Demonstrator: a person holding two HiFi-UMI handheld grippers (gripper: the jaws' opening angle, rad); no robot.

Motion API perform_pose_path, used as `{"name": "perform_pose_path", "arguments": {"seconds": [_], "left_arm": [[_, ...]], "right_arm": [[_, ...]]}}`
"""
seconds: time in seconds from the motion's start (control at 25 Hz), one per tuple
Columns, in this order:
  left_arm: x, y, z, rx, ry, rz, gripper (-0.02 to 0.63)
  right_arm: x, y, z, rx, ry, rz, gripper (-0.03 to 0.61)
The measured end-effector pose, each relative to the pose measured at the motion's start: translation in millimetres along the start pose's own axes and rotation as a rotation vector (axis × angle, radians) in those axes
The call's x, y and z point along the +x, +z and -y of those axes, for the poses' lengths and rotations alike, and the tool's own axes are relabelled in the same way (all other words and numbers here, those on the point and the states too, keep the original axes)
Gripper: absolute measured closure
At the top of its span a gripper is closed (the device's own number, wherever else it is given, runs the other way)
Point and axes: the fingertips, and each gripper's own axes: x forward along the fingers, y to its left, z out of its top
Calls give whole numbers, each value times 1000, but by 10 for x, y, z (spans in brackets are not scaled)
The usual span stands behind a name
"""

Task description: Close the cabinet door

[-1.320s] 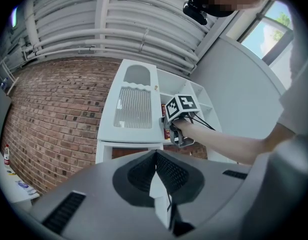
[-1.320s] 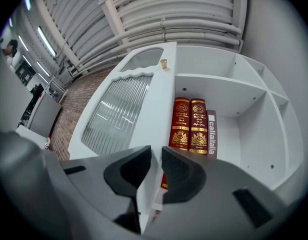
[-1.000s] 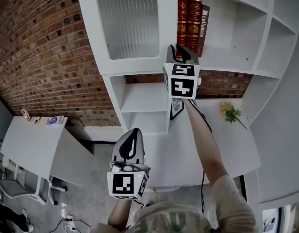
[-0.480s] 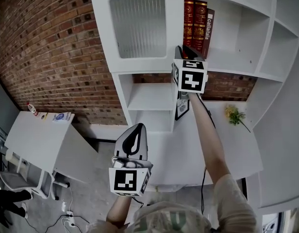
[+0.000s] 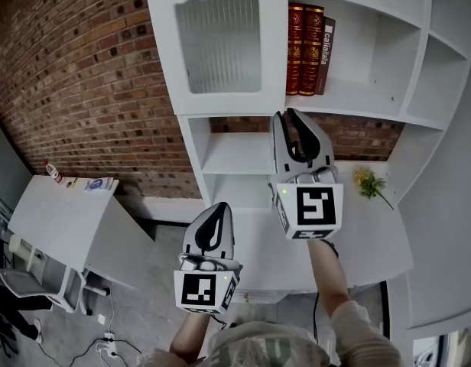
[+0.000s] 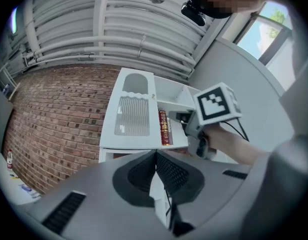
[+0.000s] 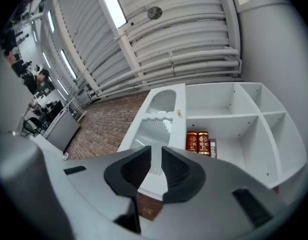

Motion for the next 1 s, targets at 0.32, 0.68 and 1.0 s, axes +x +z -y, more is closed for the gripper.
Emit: {"name": "perform_pose_path", "arguments": {"seconds": [0.32, 0.68, 1.0], "left_arm": [[-153, -129, 138, -43, -18, 27, 600], [-187, -262, 130, -58, -14, -4, 600], [-171, -293, 116, -67, -18, -11, 600]], "right_arm": [[-1350, -854, -807, 228, 207, -205, 563], [-1608, -1232, -856, 228, 178, -347, 565], [-1578, -1211, -847, 221, 170, -345, 565]]}}
